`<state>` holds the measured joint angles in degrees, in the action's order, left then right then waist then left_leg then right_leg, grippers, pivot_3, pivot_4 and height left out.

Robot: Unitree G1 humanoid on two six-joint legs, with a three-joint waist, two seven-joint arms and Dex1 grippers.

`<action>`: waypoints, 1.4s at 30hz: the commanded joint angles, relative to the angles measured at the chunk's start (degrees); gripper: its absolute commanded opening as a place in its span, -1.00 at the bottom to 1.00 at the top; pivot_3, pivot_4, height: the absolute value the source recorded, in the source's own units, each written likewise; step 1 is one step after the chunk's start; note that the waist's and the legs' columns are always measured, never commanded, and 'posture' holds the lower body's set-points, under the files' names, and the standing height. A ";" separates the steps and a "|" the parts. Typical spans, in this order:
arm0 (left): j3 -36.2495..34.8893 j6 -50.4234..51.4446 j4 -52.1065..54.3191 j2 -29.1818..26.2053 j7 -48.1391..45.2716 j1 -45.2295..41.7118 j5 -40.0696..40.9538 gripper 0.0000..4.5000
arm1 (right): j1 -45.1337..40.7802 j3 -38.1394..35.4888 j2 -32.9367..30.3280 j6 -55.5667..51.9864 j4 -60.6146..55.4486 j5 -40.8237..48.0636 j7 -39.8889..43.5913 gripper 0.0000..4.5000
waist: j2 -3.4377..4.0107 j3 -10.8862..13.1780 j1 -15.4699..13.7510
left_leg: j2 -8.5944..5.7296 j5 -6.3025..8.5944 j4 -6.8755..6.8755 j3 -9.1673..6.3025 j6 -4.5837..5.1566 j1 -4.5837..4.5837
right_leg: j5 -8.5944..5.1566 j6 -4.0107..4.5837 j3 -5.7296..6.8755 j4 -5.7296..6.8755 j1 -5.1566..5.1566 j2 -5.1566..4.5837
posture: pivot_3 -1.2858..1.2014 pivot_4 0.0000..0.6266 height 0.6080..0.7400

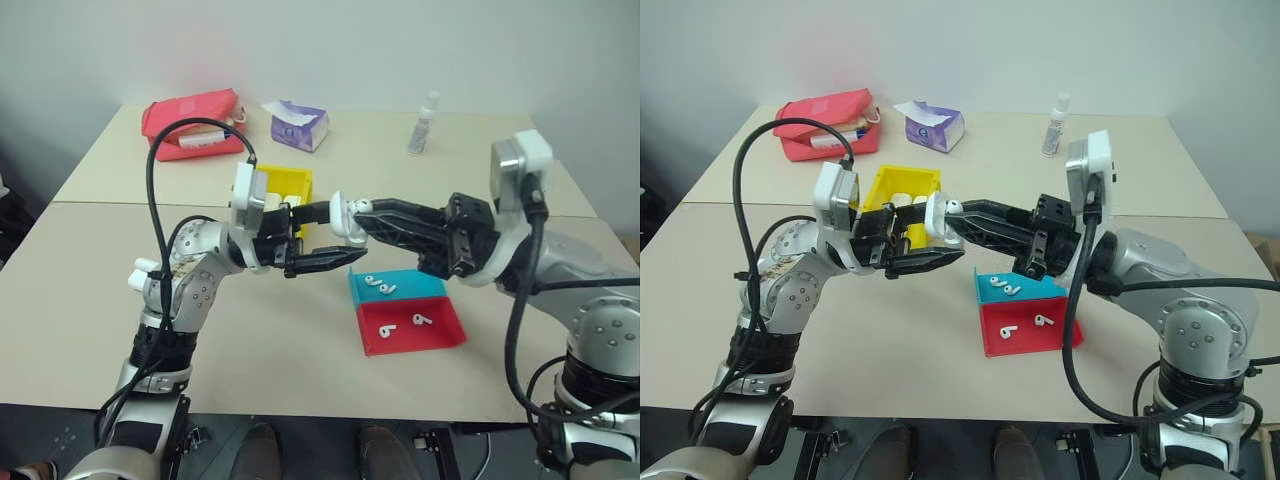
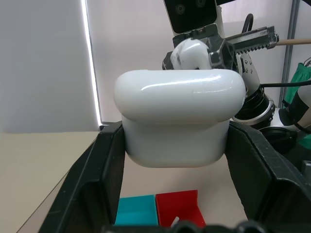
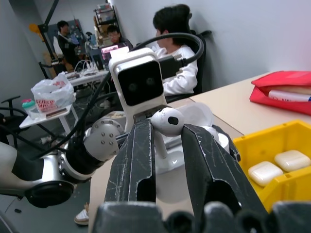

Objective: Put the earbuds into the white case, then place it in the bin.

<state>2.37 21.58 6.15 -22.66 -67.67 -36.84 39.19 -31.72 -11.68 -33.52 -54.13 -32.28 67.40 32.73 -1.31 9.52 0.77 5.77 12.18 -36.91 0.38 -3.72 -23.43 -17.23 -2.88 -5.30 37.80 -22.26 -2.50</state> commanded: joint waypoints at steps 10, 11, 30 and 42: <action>-0.80 -0.08 2.82 -0.14 0.86 -1.36 0.47 0.24 | 0.67 3.56 -4.49 5.00 -1.67 -5.89 5.24 -0.17 | 0.00 0.00 0.00 | 0.00 0.00 0.00 -0.01 0.00 -0.01 | 0.00 0.00 0.01 -0.02 -0.01 0.00 | 0.03 -0.52 1.00; -0.80 -0.10 2.79 -0.11 0.85 -1.39 0.44 0.24 | 0.63 3.61 -4.71 5.09 -1.62 -6.03 5.53 -0.02 | 0.00 0.00 0.00 | 0.00 0.00 0.01 -0.01 0.00 -0.01 | 0.00 0.00 0.01 -0.04 -0.01 0.00 | 0.03 -0.52 1.00; 3.62 -5.32 -4.20 3.58 4.62 -1.26 -9.30 0.24 | 0.73 -0.16 -9.95 10.06 -0.57 -7.48 12.49 -0.55 | 0.00 0.00 -0.10 | 0.00 0.01 0.01 -0.03 0.02 -0.06 | 0.00 0.00 0.05 -0.13 0.00 0.00 | 0.03 -0.52 1.00; 6.18 -7.26 -5.20 5.16 0.90 -1.79 -10.38 0.24 | -23.94 20.48 -14.94 8.37 5.02 -26.56 21.51 -0.99 | 0.05 0.01 0.05 | 0.00 0.03 0.04 0.00 0.05 -0.09 | 0.00 0.00 0.02 -0.14 -0.10 0.00 | 0.03 -0.52 1.00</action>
<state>8.65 16.00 0.25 -17.72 -66.09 -37.51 29.12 -52.76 7.20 -48.19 -44.47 -28.25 43.24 53.29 -1.26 9.54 0.82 5.77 12.21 -36.86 0.37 -3.67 -23.53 -17.23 -2.88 -5.27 37.64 -22.36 -2.49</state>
